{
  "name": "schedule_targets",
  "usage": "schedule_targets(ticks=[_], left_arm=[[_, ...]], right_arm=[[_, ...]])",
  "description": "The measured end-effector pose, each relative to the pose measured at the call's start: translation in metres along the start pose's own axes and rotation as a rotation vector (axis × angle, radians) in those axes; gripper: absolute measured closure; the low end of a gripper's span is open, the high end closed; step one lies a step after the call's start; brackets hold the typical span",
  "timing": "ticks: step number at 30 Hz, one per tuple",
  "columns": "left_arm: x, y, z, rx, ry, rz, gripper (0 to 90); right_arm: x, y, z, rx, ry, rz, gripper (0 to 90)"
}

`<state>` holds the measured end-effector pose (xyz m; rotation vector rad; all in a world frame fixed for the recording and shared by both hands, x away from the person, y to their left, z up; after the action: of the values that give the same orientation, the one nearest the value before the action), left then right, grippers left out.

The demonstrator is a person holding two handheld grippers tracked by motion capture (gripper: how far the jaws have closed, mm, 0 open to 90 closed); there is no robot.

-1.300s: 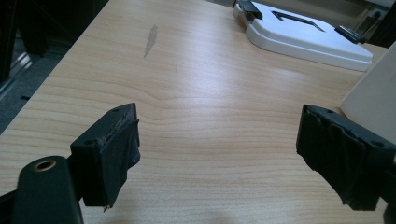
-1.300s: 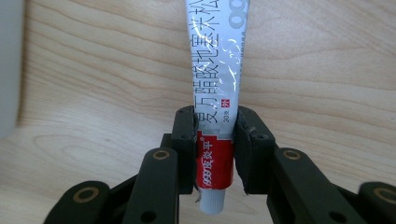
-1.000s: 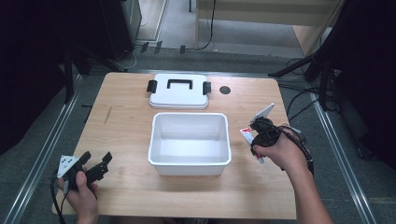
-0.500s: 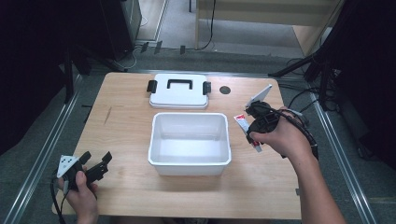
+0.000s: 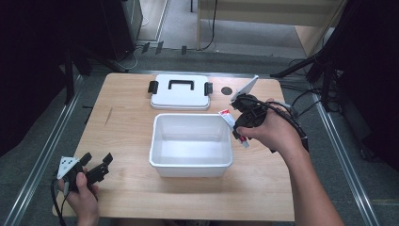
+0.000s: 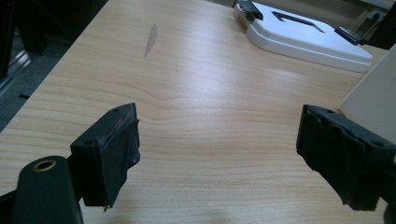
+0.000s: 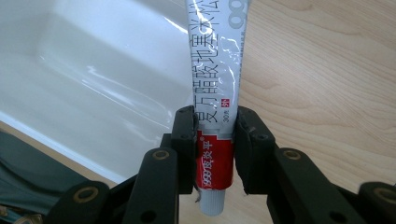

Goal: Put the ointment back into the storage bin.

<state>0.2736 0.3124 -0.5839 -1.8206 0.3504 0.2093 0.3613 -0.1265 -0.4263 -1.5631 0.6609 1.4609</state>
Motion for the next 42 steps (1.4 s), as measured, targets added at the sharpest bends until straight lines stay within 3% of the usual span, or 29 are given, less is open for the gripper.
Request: schedule_targets(ticks=[13,27,42], left_arm=[[0.000,0.000,0.000,-0.002,0.002,0.002,14.1],[0.000,0.000,0.001,-0.010,0.005,-0.001,14.1],[0.000,0.000,0.001,-0.009,0.008,0.003,14.1]], right_arm=[[0.014,-0.015,0.031,-0.045,-0.038,0.008,71.9],[0.036,-0.022,0.050,-0.078,-0.049,0.039,71.9],[0.068,-0.018,0.047,-0.092,-0.031,0.063,71.7]])
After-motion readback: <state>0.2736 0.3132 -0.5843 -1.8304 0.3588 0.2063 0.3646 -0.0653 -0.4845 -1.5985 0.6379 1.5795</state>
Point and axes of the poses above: each handheld gripper's, and its own axes: x roughly forward along the jaws, y roughly out of its underside, z roughly to its left, the point moved 8 cm from there along x, roughly forward along the jaws, and after that the axes turned 4 degrees about -z, right-handed, at the moved point
